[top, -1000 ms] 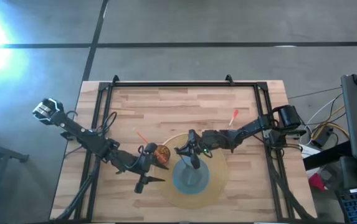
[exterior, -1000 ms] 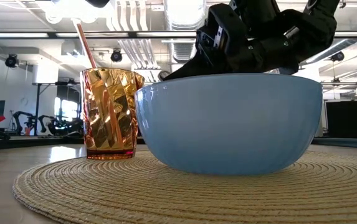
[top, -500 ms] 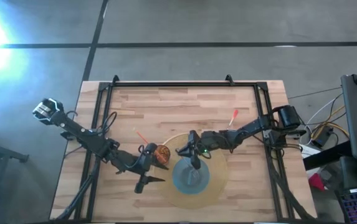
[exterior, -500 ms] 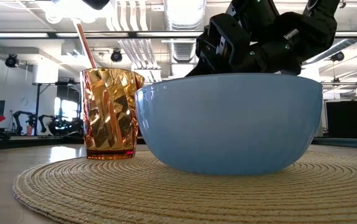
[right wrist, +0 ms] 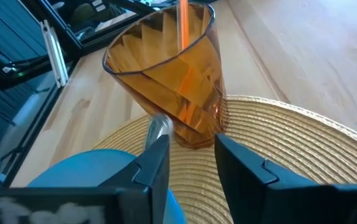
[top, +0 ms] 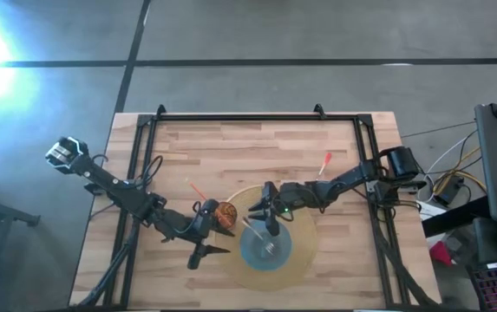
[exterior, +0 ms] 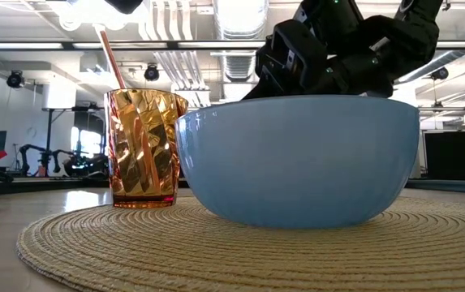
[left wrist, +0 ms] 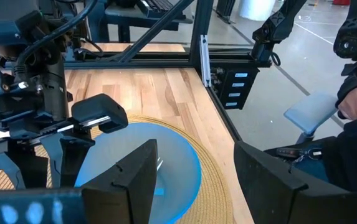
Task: Pick & Place Utensil
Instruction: Put the spoon into the bowl
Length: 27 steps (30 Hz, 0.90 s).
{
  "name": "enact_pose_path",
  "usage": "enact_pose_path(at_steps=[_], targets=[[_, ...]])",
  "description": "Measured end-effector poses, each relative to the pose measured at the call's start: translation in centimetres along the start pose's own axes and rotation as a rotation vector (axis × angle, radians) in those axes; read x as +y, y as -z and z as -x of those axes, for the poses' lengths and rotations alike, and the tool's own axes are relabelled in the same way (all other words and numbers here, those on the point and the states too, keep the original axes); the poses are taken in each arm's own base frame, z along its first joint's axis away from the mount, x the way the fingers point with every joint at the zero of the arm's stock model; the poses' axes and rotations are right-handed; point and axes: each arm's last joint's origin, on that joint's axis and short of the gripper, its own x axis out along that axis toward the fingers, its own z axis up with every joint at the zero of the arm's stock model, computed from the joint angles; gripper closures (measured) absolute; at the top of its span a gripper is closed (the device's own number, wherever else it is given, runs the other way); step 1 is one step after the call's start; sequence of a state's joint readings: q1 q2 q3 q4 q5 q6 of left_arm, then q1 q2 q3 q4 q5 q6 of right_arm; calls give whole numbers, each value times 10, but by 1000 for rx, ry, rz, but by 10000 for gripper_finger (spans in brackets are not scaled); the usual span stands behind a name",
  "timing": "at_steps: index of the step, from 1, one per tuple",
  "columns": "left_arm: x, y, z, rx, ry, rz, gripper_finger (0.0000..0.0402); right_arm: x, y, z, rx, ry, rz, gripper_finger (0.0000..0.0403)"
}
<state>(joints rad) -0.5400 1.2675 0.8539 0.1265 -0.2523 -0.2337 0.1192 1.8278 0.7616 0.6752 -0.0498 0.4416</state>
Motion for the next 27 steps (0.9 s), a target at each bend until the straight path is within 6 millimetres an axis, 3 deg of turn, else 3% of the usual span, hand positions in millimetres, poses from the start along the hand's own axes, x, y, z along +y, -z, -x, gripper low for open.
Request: enact_pose_path(at_steps=[7,12,27], targets=[[0,0,0,3,-1,-3,197,2,-3,5,32,5,-5,256],[0,1,0,11,-2,-35,197,6,-11,19,87,29,-8,250],[13,-2,-2,-10,-97,-93,197,22,-37,94,249,156,-92,278]])
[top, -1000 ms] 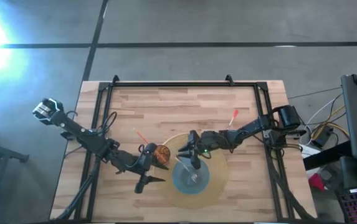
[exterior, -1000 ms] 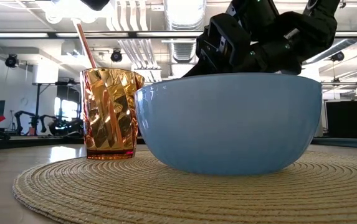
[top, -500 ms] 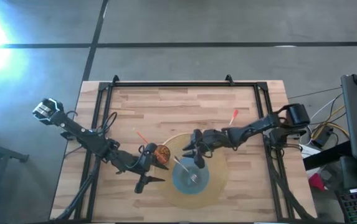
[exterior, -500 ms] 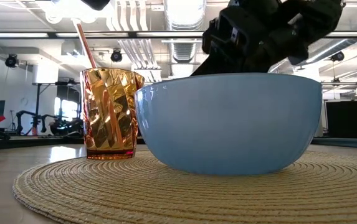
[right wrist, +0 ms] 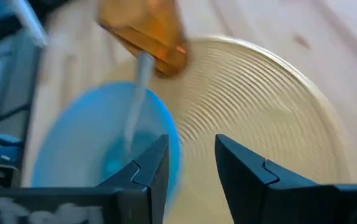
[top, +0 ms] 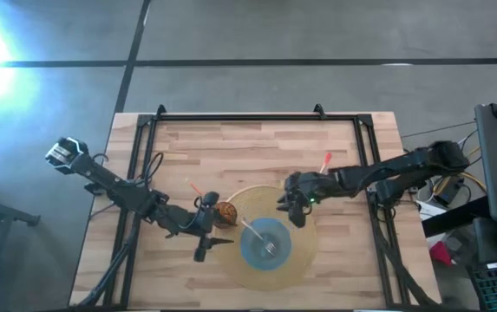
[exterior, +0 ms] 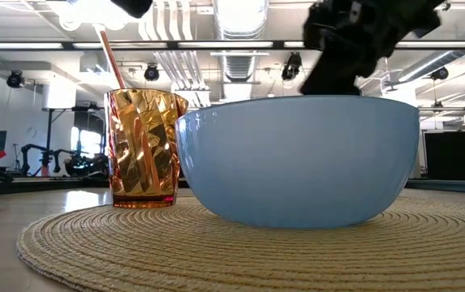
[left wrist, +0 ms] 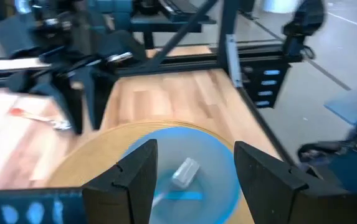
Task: Pick & Place Utensil
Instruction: Put the spoon into the bowl
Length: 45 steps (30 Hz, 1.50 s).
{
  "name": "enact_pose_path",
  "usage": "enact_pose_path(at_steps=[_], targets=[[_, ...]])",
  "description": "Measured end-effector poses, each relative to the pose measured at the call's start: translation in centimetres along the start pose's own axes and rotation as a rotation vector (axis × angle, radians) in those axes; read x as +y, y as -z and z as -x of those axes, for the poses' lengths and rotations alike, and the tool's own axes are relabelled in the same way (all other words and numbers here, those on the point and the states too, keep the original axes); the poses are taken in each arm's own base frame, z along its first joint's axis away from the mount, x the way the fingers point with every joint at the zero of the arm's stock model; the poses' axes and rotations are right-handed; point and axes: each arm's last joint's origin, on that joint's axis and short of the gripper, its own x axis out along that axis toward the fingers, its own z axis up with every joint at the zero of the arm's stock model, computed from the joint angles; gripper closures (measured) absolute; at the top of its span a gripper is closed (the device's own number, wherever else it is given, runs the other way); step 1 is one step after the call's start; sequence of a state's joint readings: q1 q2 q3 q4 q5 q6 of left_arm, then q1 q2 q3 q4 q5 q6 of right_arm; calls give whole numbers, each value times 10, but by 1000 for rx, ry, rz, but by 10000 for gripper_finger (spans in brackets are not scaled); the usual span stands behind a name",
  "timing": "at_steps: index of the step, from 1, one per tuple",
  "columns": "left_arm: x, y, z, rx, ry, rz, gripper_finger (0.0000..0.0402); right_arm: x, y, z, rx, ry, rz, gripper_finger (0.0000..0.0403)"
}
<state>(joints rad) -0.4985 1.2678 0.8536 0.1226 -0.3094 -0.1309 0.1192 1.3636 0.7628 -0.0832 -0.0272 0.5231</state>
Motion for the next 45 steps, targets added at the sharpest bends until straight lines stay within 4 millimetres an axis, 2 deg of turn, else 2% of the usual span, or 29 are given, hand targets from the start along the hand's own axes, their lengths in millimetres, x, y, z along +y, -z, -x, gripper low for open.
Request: enact_pose_path(at_steps=[10,18,26,29,36,45], targets=[[10,0,-2,8,-43,7,197,-12,10,57,6,279,-149,278],[10,-1,-2,2,-41,10,197,-25,16,83,-75,504,-308,284],[10,-1,-2,0,-42,11,197,-45,15,91,-73,597,-494,284],[11,-1,-2,-2,-69,12,197,-57,14,91,-14,602,-582,284],[14,0,-2,2,-133,-4,197,-77,10,86,74,569,-715,284],[14,0,-2,3,-140,-20,197,-88,11,75,121,598,-843,284]])
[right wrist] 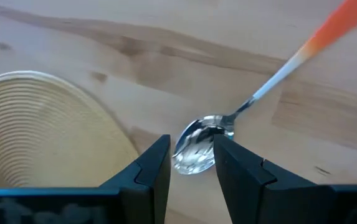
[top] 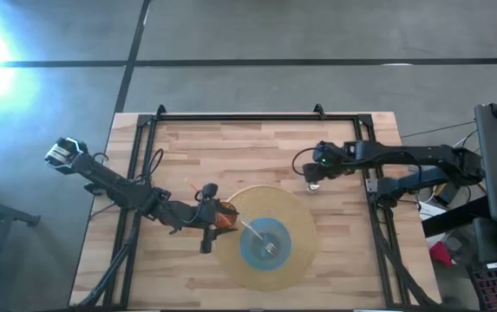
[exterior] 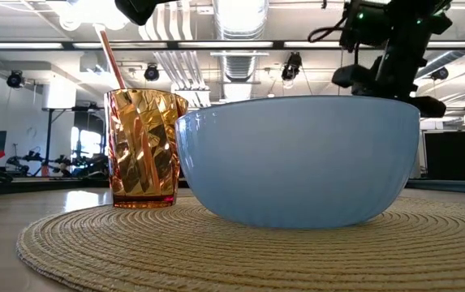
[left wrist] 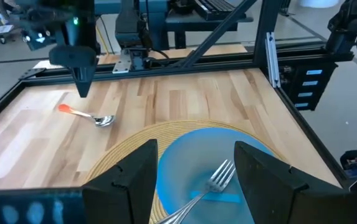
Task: Pick & Place Utensil
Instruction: Put the spoon into the bowl
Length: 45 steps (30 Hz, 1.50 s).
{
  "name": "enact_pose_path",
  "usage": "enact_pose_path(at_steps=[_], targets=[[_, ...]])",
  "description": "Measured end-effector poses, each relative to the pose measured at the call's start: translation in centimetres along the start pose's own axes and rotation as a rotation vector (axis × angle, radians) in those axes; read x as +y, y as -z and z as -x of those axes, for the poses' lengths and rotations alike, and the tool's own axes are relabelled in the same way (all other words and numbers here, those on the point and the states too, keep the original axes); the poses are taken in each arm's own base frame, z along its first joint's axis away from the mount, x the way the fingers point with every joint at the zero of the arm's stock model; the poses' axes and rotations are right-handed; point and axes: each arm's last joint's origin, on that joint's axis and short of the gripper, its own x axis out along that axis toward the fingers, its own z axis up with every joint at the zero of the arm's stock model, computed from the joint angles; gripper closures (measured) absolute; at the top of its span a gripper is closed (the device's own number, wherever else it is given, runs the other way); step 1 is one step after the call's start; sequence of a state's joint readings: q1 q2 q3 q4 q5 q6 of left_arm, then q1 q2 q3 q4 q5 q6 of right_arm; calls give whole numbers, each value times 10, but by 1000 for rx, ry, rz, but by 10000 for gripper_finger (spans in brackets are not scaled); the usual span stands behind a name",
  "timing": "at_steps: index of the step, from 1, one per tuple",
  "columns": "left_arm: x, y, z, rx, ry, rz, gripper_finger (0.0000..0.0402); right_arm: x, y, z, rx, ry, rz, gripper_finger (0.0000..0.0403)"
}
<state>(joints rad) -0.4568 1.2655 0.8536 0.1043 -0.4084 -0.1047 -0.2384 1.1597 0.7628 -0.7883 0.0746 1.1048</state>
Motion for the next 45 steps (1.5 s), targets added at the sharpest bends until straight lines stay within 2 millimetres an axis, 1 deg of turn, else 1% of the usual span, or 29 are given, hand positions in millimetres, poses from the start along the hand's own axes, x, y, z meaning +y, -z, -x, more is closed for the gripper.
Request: enact_pose_path(at_steps=[6,11,20,26,32,36,45], targets=[[1,0,0,0,-6,1,197,2,-1,-21,40,93,-27,284],[1,0,0,3,-6,-27,197,0,0,-38,86,194,-41,284],[1,1,0,7,-6,-47,197,-2,-2,-57,111,295,-104,284],[1,1,0,9,-6,-51,197,-3,-2,-66,94,337,-133,284],[1,1,0,17,-7,-59,197,0,-4,-72,84,320,-139,284],[1,1,0,17,-7,-59,197,1,-5,-73,65,302,-138,284],[1,1,0,17,-7,-59,197,-2,-10,-77,35,332,-168,284]])
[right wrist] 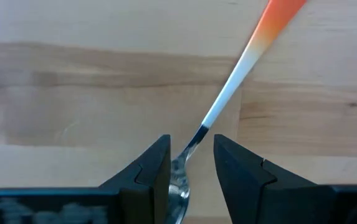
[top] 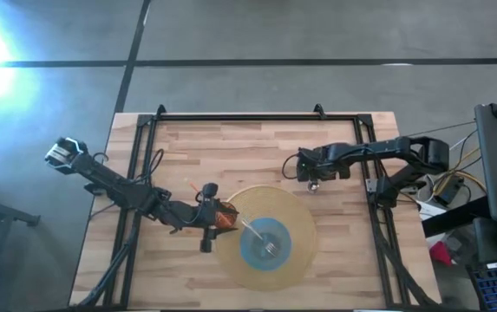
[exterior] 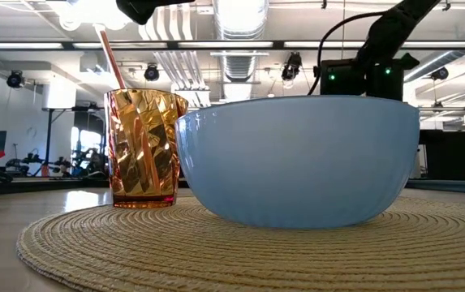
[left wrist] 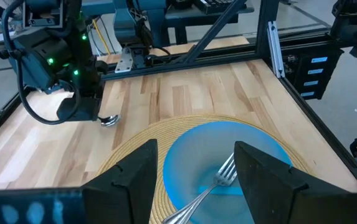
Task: Pick & Place Utensil
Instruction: Put the spoon into the bowl
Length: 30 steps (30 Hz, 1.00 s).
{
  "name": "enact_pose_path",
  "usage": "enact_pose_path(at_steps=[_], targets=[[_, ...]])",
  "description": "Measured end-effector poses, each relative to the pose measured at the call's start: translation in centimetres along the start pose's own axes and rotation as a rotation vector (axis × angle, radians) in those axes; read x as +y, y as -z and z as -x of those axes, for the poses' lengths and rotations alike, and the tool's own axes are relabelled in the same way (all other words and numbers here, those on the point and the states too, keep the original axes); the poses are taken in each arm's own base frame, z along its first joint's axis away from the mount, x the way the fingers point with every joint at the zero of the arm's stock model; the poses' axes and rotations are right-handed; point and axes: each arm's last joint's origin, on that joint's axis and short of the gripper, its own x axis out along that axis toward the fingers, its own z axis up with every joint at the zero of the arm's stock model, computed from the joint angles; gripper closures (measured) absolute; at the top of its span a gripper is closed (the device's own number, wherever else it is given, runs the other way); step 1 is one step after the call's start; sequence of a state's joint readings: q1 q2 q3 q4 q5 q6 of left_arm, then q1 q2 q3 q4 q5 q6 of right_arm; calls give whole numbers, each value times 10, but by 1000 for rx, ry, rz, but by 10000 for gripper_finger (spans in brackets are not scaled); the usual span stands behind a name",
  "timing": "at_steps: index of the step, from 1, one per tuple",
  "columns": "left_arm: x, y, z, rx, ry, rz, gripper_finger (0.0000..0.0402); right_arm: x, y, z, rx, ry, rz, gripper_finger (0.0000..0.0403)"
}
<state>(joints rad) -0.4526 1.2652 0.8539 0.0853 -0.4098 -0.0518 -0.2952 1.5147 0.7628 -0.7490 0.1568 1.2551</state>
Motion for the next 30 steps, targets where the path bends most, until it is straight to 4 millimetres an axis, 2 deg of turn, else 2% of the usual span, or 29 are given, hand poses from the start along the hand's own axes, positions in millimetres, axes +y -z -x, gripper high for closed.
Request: enact_pose_path(at_steps=[13,17,25,30], targets=[[0,1,0,5,0,-2,197,2,-4,-16,21,69,20,292],[0,1,0,5,0,-2,197,1,-5,-17,20,70,56,314],[0,1,0,8,0,-3,197,0,-7,-15,-16,78,92,385],[0,1,0,11,0,-5,197,-1,-7,-15,-27,87,133,388]])
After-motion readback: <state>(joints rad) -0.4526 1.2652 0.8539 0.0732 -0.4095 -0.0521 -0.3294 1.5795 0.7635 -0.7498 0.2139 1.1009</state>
